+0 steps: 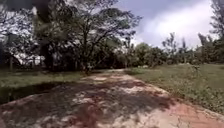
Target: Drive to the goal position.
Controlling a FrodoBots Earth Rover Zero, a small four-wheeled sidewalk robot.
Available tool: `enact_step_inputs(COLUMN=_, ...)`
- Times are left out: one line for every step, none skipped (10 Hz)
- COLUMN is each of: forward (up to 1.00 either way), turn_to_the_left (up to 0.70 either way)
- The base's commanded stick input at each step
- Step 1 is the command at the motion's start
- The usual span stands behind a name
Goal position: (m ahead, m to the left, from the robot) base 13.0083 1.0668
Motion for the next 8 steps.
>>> enact_step_inputs(forward=0.70, turn_to_the_left=0.00)
enact_step_inputs(forward=0.70, turn_to_the_left=0.00)
enact_step_inputs(forward=0.70, turn_to_the_left=-0.16)
enact_step_inputs(forward=0.70, turn_to_the_left=-0.34)
enact_step_inputs(forward=0.70, turn_to_the_left=-0.19)
enact_step_inputs(forward=0.70, turn_to_the_left=-0.01)
enact_step_inputs(forward=0.70, turn_to_the_left=0.00)
enact_step_inputs(forward=0.70, turn_to_the_left=0.00)
